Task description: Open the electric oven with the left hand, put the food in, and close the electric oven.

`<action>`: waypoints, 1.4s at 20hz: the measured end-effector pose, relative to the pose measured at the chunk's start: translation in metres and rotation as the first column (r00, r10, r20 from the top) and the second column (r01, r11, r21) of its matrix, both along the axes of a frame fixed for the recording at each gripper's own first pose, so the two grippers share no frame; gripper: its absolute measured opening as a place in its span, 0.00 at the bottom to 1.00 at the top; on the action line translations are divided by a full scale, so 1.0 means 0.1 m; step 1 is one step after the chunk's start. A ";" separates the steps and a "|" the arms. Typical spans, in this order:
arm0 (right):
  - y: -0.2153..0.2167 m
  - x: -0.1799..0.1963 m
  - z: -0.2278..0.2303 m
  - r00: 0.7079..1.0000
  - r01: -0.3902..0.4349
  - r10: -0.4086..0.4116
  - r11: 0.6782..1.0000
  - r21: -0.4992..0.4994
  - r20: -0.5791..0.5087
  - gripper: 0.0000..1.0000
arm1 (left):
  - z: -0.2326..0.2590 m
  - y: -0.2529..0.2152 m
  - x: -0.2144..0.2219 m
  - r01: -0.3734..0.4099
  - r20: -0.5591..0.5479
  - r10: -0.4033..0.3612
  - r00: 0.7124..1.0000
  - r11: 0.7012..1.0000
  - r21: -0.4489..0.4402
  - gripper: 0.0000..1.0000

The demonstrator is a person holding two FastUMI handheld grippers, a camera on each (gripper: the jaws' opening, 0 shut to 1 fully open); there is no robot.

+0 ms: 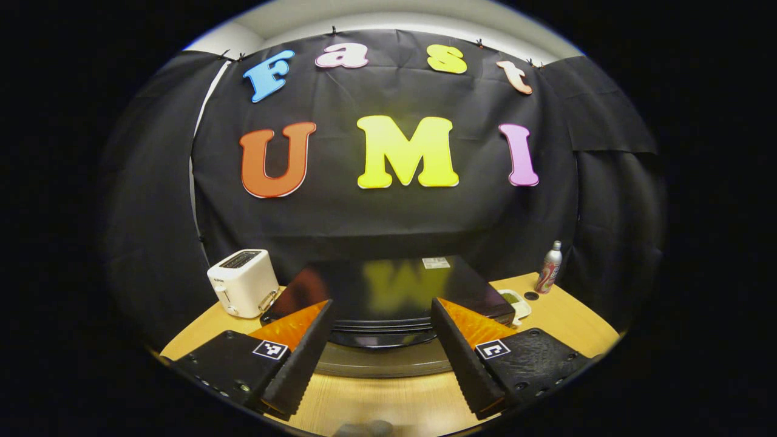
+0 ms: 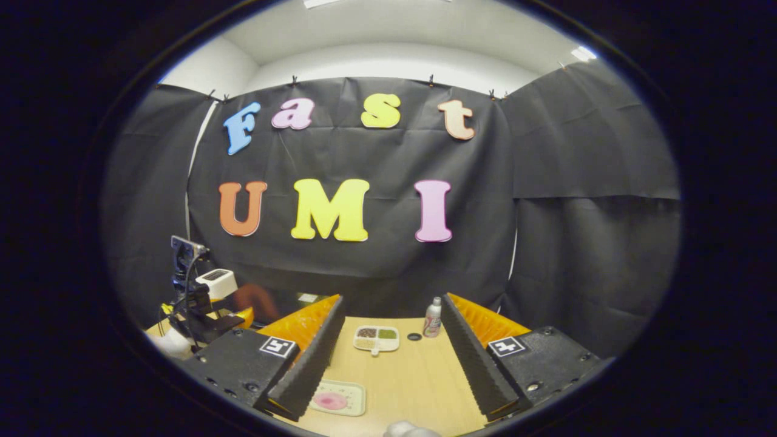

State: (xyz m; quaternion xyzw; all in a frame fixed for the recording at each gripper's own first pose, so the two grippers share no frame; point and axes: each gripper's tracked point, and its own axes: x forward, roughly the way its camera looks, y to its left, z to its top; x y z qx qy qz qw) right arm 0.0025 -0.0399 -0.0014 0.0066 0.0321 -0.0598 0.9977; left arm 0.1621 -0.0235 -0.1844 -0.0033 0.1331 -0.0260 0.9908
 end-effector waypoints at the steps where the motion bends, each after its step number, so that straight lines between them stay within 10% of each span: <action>1: -0.04 -0.01 -0.01 1.000 0.013 -0.013 1.000 -0.007 -0.004 0.97 | -0.08 -0.02 0.05 0.003 -0.012 -0.003 1.000 1.000 -0.003 0.96; 28: 0.17 -0.20 -0.23 0.998 -0.036 0.038 0.999 0.029 -0.054 0.97 | -0.73 -0.05 -0.80 0.025 -0.137 -0.024 0.990 1.000 0.002 0.97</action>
